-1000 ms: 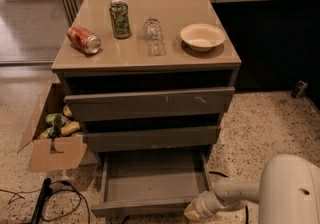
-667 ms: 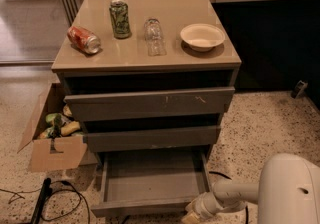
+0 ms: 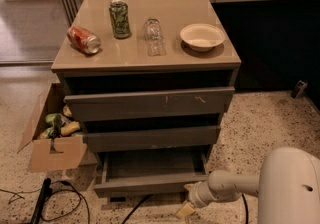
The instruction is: Close bottom drawer
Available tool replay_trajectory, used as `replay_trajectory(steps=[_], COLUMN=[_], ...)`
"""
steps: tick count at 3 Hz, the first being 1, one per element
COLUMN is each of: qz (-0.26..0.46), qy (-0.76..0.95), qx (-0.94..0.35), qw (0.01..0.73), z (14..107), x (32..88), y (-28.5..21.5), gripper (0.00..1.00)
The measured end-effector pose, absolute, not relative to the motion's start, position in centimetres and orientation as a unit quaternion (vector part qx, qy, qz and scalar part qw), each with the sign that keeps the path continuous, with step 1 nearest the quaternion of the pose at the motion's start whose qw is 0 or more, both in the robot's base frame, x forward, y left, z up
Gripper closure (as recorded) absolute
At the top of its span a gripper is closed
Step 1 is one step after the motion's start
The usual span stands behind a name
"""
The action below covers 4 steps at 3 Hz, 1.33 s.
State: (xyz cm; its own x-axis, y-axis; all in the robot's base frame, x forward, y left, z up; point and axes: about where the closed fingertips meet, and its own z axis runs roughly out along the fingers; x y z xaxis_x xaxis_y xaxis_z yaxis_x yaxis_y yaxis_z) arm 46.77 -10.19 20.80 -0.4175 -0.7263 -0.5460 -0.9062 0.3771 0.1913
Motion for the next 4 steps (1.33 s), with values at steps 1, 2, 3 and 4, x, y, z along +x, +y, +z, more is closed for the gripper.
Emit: replay_trajectory(steps=[1,2,3,4], qz=[0.233,0.235,0.231,0.237], qy=[0.795,0.785,0.788,0.799], qx=[-0.524,-0.539,-0.537,-0.523], qw=[0.199,0.196,0.193,0.178], z=[21.9,21.6,18.0,13.5], x=[48.5,50.0,53.5,55.4], y=[-9.1,-8.3,-9.1,-9.8], gripper=[0.46,0.69,0.99,1.00])
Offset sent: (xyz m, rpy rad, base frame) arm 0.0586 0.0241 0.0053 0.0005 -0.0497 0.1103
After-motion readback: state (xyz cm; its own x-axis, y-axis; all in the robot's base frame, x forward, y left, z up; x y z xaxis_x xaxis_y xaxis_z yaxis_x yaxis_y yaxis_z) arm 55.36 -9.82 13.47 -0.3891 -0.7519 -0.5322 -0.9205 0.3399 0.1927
